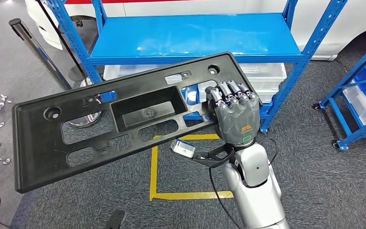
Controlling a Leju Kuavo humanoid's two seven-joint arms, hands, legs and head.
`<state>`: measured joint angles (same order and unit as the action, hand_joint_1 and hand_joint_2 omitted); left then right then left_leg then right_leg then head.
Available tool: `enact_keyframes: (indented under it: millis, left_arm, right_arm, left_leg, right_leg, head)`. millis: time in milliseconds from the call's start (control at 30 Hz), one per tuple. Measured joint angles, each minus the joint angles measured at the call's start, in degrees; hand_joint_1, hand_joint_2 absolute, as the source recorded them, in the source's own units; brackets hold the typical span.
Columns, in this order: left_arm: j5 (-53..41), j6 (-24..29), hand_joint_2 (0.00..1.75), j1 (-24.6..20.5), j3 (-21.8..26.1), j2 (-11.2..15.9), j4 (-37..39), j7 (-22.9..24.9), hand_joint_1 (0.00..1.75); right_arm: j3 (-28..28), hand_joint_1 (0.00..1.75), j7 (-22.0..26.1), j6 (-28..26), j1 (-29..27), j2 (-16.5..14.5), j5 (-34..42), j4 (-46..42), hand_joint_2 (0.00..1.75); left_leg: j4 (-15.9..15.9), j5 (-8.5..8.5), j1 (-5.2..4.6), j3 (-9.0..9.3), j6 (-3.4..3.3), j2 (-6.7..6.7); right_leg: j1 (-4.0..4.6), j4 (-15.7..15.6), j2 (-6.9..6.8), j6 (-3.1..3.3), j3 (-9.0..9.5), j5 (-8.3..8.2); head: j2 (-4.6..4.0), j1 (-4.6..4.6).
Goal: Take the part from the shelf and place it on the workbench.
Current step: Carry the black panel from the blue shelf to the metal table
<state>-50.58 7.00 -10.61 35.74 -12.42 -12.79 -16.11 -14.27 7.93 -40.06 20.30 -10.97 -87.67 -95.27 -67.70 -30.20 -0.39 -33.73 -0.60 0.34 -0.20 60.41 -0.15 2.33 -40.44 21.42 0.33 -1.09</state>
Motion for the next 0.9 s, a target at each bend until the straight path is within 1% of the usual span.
enact_keyframes:
  millis: [33,67,100,133,167,200,233,267,300,333,367,400,433,467,500,533,567,600,633,667,700,733,767,800,833,867,900]
  left_arm:
    - [0.0,0.02,1.75,-0.17,0.0,0.1,-0.05,-0.01,0.0]
    - [0.0,0.04,1.75,-0.34,0.0,0.18,-0.1,-0.01,0.0]
    - [0.0,0.06,1.75,-0.49,0.0,0.25,-0.15,-0.02,0.0]
    - [0.0,0.07,1.75,-0.58,0.0,0.28,-0.18,-0.02,0.0]
    - [0.0,0.08,1.75,-0.57,0.01,0.27,-0.18,-0.01,0.0]
    - [0.0,0.08,1.75,-0.56,0.01,0.25,-0.18,-0.01,0.0]
    - [0.0,0.08,1.75,-0.54,0.02,0.23,-0.18,0.0,0.0]
    - [0.0,0.08,1.75,-0.55,0.02,0.21,-0.18,0.0,0.0]
    - [0.0,0.08,1.75,-0.57,0.02,0.17,-0.18,0.0,0.0]
    - [0.0,0.07,1.75,-0.57,0.02,0.15,-0.18,0.0,0.0]
    - [0.01,0.05,1.75,-0.53,0.02,0.12,-0.18,0.0,0.0]
    - [0.01,0.03,1.75,-0.48,0.02,0.1,-0.18,0.0,0.0]
    - [0.02,0.02,1.75,-0.44,0.02,0.09,-0.18,0.0,0.0]
    - [0.02,0.02,1.75,-0.42,0.02,0.09,-0.18,0.0,0.0]
    - [0.02,0.02,1.75,-0.42,0.02,0.1,-0.18,0.0,0.0]
    - [0.02,0.02,1.75,-0.4,0.02,0.13,-0.2,-0.01,0.0]
    - [0.03,0.01,1.75,-0.35,0.02,0.16,-0.22,-0.01,0.0]
    - [0.03,0.01,1.75,-0.29,0.02,0.19,-0.25,-0.01,0.0]
    - [0.03,0.0,1.75,-0.2,0.02,0.2,-0.26,-0.02,0.0]
    - [0.03,-0.03,1.75,-0.07,0.02,0.2,-0.25,-0.04,0.0]
    - [0.01,-0.06,1.75,0.04,0.02,0.2,-0.25,-0.06,0.0]
    - [-0.02,-0.1,1.75,0.2,0.02,0.2,-0.24,-0.08,0.0]
    - [-0.07,-0.14,1.75,0.34,0.02,0.2,-0.24,-0.09,0.0]
    - [-0.15,-0.15,1.75,0.41,0.02,0.2,-0.24,-0.09,0.0]
    - [-0.22,-0.16,1.75,0.45,0.02,0.2,-0.24,-0.09,0.0]
    - [-0.29,-0.16,1.75,0.44,0.02,0.2,-0.24,-0.08,0.0]
    - [-0.34,-0.16,1.75,0.43,0.02,0.2,-0.24,-0.06,0.0]
  right_arm:
    - [-0.01,1.75,-0.03,0.0,0.0,0.02,0.0,-0.05,1.75]
    - [-0.03,1.75,-0.04,0.0,-0.01,0.03,0.0,-0.09,1.75]
    - [-0.08,1.75,-0.06,0.0,0.0,0.04,0.0,-0.13,1.75]
    - [-0.15,1.75,-0.08,0.0,0.01,0.06,0.0,-0.15,1.75]
    - [-0.21,1.75,-0.08,0.0,0.0,0.08,0.0,-0.15,1.75]
    - [-0.27,1.75,-0.09,0.0,0.01,0.13,0.0,-0.15,1.75]
    - [-0.3,1.75,-0.1,0.0,0.02,0.2,0.0,-0.16,1.75]
    - [-0.3,1.75,-0.11,0.0,0.03,0.27,0.0,-0.17,1.75]
    - [-0.31,1.75,-0.11,0.0,0.04,0.37,0.0,-0.17,1.75]
    - [-0.31,1.75,-0.11,0.0,0.03,0.44,0.0,-0.18,1.75]
    - [-0.31,1.75,-0.12,0.0,0.0,0.51,0.0,-0.18,1.75]
    - [-0.31,1.75,-0.12,0.0,-0.04,0.61,0.0,-0.18,1.75]
    - [-0.31,1.75,-0.13,0.0,-0.06,0.71,0.0,-0.18,1.75]
    - [-0.31,1.75,-0.15,0.0,-0.06,0.8,-0.01,-0.18,1.75]
    - [-0.33,1.75,-0.18,0.0,-0.05,0.86,-0.02,-0.19,1.75]
    - [-0.37,1.75,-0.22,0.0,-0.04,0.9,-0.03,-0.19,1.75]
    - [-0.45,1.75,-0.26,0.0,-0.05,0.92,-0.04,-0.22,1.75]
    - [-0.56,1.75,-0.33,0.0,-0.06,0.97,-0.05,-0.26,1.75]
    - [-0.68,1.75,-0.4,0.01,-0.07,1.01,-0.06,-0.28,1.75]
    - [-0.78,1.75,-0.5,0.01,-0.09,1.07,-0.07,-0.31,1.75]
    - [-0.85,1.75,-0.63,0.02,-0.07,1.11,-0.07,-0.31,1.75]
    - [-0.92,1.75,-0.81,0.02,-0.06,1.13,-0.08,-0.31,1.75]
    - [-0.97,1.75,-1.02,0.02,-0.04,1.15,-0.08,-0.31,1.75]
    - [-1.05,1.75,-1.24,0.02,-0.02,1.16,-0.09,-0.31,1.75]
    - [-1.16,1.75,-1.45,0.02,-0.04,1.2,-0.1,-0.31,1.75]
    - [-1.27,1.75,-1.61,0.02,-0.05,1.25,-0.1,-0.3,1.75]
    - [-1.4,1.75,-1.73,0.02,-0.07,1.31,-0.11,-0.29,1.75]
  left_leg:
    - [4.47,0.05,-0.44,3.28,-0.51,0.03]
    - [7.82,-0.17,-0.79,5.6,-0.85,0.05]
    - [10.09,-0.53,-1.05,6.92,-1.2,0.07]
    - [11.05,-0.4,-1.16,7.11,-1.46,0.08]
    - [11.33,0.52,-1.12,6.78,-1.77,0.08]
    - [11.97,1.52,-1.03,6.51,-2.07,0.16]
    - [12.55,2.63,-0.91,6.09,-2.32,0.24]
    - [13.09,3.82,-0.76,5.47,-2.5,0.32]
    - [13.23,4.82,-0.7,4.57,-2.53,0.39]
    - [13.2,5.7,-0.68,3.48,-2.58,0.4]
    - [13.05,6.56,-0.66,2.24,-2.5,0.45]
    - [12.81,7.38,-0.62,0.93,-2.34,0.53]
    - [12.47,8.14,-0.56,-0.45,-2.17,0.6]
    - [11.97,8.82,-0.45,-1.87,-1.93,0.66]
    - [11.26,9.41,-0.36,-3.21,-1.63,0.66]
    - [10.47,9.89,-0.32,-4.51,-1.29,0.61]
    - [9.73,10.26,-0.28,-5.44,-0.95,0.55]
    - [9.1,10.62,-0.27,-6.05,-0.6,0.49]
    - [8.82,11.03,-0.18,-6.38,-0.29,0.44]
    - [8.78,11.54,-0.03,-6.49,0.04,0.41]
    - [8.65,11.58,0.17,-6.68,0.4,0.35]
    - [8.09,10.57,0.37,-7.11,0.75,0.3]
    - [6.56,8.39,0.49,-7.8,1.07,0.25]
    - [4.01,5.31,0.59,-8.63,1.31,0.22]
    - [0.54,2.07,0.62,-9.53,1.47,0.21]
    - [-3.19,-0.29,0.63,-10.18,1.53,0.2]
    - [-6.24,-1.3,0.63,-10.31,1.48,0.19]
  right_leg:
    - [-0.04,-0.04,0.0,-0.16,-0.46,-0.66]
    - [-0.15,-0.24,-0.1,-0.39,-0.62,-1.32]
    - [-0.3,-0.54,-0.22,-0.7,-0.61,-1.96]
    - [-0.43,-0.98,-0.33,-1.04,-0.53,-2.66]
    - [-0.5,-1.5,-0.38,-1.35,-0.46,-3.36]
    - [-0.51,-1.68,-0.29,-1.61,-0.56,-3.35]
    - [-0.46,-1.25,-0.15,-1.81,-0.79,-2.24]
    - [-0.44,0.2,0.0,-2.0,-1.22,0.1]
    - [-0.52,2.9,0.11,-2.2,-1.76,3.49]
    - [-0.6,6.42,0.14,-2.42,-2.32,6.71]
    - [-0.71,10.12,0.14,-2.7,-2.7,8.76]
    - [-0.85,13.06,0.14,-2.98,-2.65,9.21]
    - [-1.02,14.49,0.12,-3.27,-1.9,8.18]
    - [-1.24,14.12,0.11,-3.56,-0.29,6.54]
    - [-1.51,11.83,0.09,-3.86,2.26,5.67]
    - [-1.55,8.21,0.11,-4.09,5.33,6.22]
    - [-1.49,4.89,0.2,-3.87,7.85,7.51]
    - [-1.33,2.27,0.29,-3.52,9.54,8.99]
    - [-0.98,0.98,0.39,-2.94,10.2,9.86]
    - [-0.81,0.87,0.41,-2.18,9.92,9.7]
    - [-0.73,0.82,0.3,-1.64,9.49,9.21]
    - [-0.67,0.84,0.2,-1.06,8.92,8.54]
    - [-0.7,0.79,0.09,-0.55,8.14,7.76]
    - [-0.69,0.77,0.03,-0.21,7.31,6.94]
    - [-0.61,0.78,0.04,-0.01,6.36,6.12]
    - [-0.49,0.79,0.03,0.09,5.35,5.31]
    - [-0.36,0.81,0.02,0.13,4.3,4.49]
  head:
    - [0.0,0.0]
    - [0.0,0.0]
    - [0.0,0.0]
    - [0.0,0.0]
    - [0.0,-0.01]
    - [0.0,0.0]
    - [0.0,0.01]
    - [0.0,0.02]
    - [0.0,0.03]
    - [0.0,0.03]
    - [0.0,0.03]
    - [0.0,0.03]
    - [0.0,0.02]
    - [0.0,0.02]
    - [0.0,0.02]
    - [0.0,0.02]
    - [0.0,-0.03]
    - [0.0,-0.04]
    - [0.0,-0.09]
    - [0.0,-0.11]
    - [0.0,-0.09]
    - [0.0,-0.11]
    - [0.0,-0.09]
    - [0.0,-0.11]
    - [0.0,-0.1]
    - [0.0,-0.1]
    - [0.0,-0.1]
